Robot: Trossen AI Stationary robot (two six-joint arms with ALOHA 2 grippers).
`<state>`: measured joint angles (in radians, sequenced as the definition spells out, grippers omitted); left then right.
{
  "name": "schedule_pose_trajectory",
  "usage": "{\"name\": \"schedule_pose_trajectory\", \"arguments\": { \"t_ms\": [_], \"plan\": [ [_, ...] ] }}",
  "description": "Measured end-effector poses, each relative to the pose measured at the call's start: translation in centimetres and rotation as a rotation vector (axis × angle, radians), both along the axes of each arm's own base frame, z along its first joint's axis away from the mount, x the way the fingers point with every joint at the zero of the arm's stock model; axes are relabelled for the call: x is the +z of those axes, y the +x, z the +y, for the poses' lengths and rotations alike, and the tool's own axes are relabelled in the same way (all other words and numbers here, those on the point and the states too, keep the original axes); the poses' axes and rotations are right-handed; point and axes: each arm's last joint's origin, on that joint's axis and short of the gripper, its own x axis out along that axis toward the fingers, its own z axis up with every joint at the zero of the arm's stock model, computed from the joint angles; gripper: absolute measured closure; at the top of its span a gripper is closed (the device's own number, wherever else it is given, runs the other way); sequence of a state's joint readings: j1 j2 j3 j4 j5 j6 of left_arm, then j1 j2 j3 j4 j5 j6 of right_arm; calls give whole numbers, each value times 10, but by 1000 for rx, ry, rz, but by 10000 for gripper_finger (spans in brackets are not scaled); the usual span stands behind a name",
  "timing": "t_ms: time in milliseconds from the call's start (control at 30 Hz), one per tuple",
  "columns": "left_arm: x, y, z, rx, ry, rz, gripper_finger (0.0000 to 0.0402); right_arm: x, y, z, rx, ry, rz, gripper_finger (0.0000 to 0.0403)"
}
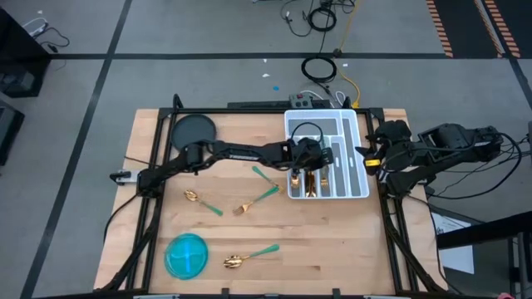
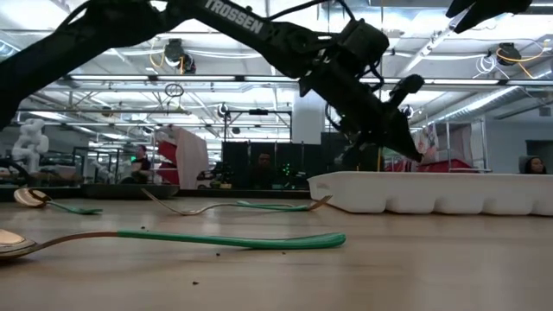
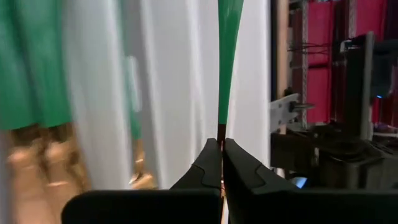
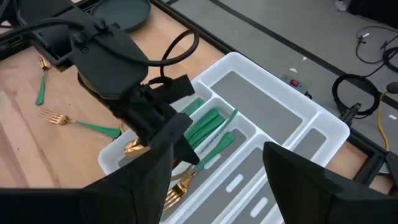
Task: Sort silverware
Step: Put the left green fork into the middle right slot of the white silverware tray
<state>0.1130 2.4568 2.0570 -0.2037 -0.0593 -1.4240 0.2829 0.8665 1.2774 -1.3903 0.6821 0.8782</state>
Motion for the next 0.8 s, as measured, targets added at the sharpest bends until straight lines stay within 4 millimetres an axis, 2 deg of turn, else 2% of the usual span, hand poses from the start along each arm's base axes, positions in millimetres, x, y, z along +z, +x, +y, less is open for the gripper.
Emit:
{"name": "schedule_pose_trajectory", "arguments": {
  "t_ms": [200,433,800],
  "plan": [
    [-5,9,-7,-39,1,74,401,0,0,0,4,-2,2,161],
    [-11,0,-9,-35,-6,202,401,0,0,0,10,-7,7,161],
    [-6,4,-8,11,30,150,401,0,0,0,10,-5,6,161]
  ]
}}
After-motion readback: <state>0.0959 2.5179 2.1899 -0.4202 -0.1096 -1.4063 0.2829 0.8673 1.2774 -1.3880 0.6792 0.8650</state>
